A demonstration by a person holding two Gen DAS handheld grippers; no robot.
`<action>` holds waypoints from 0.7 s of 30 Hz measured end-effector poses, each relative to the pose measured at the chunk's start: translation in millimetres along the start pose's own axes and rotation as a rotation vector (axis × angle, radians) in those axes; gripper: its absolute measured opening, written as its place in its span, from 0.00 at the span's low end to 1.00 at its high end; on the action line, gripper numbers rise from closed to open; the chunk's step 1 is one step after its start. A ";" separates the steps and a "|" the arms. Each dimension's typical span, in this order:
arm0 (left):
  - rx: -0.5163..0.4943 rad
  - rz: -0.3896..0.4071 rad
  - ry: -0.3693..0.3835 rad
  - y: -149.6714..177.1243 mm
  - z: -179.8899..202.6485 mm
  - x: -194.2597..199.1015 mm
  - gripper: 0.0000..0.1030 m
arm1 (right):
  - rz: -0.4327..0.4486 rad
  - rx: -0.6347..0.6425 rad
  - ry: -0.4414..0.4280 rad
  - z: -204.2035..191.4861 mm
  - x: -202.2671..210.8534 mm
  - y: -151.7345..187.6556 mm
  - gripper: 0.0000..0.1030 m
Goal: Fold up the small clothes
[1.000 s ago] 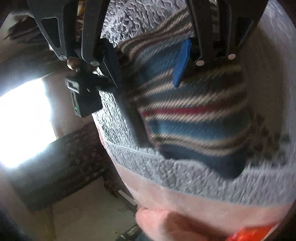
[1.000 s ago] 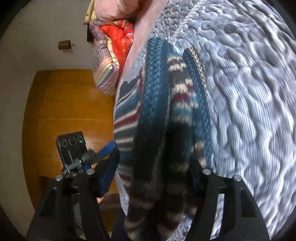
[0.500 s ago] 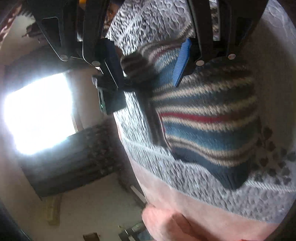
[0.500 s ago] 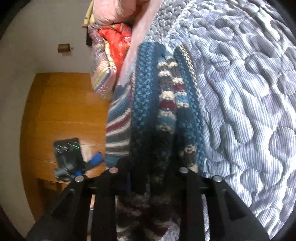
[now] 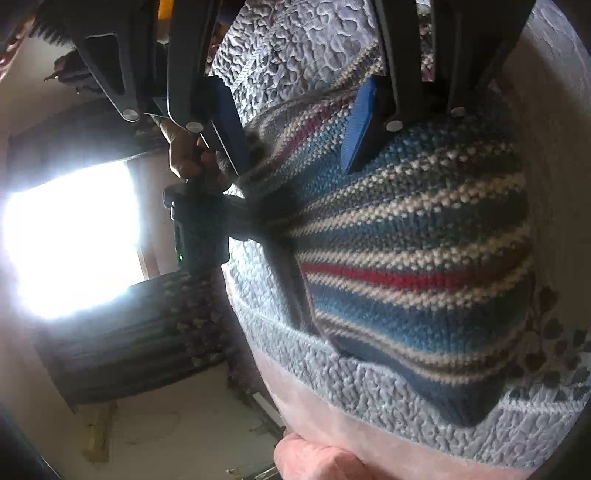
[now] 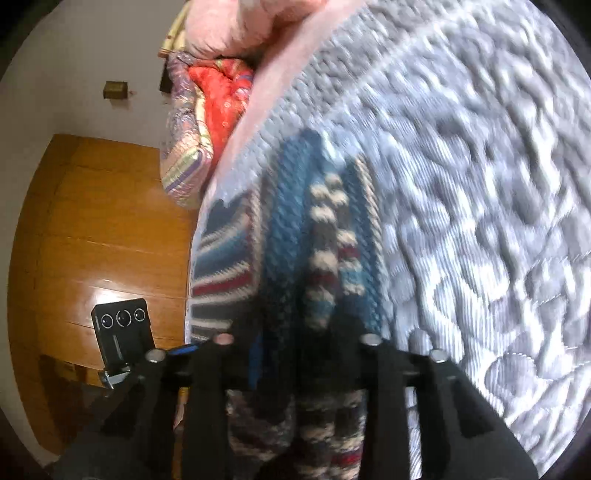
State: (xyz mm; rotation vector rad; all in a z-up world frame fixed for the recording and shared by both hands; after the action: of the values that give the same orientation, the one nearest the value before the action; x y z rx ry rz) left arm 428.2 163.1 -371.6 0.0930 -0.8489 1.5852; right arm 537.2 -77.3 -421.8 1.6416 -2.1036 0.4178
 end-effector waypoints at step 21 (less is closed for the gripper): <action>0.084 0.054 0.174 20.6 3.3 22.9 0.51 | 0.202 0.143 0.106 -36.6 37.7 -7.2 0.35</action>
State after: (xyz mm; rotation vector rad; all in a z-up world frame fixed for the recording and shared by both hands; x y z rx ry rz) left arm 403.5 181.1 -366.9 -0.0081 -0.6547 1.6531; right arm 542.2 -92.8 -371.3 1.4513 -2.2107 0.7193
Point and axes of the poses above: each gripper's, at about its wrist camera, not at the fingertips, and x roughly against the way its jaws point, z to its right, y to its underside, the point moved 3 cm from there along -x, roughly the way its jaws point, and after that the axes turned 14 degrees about -x, right-handed, at the moved point
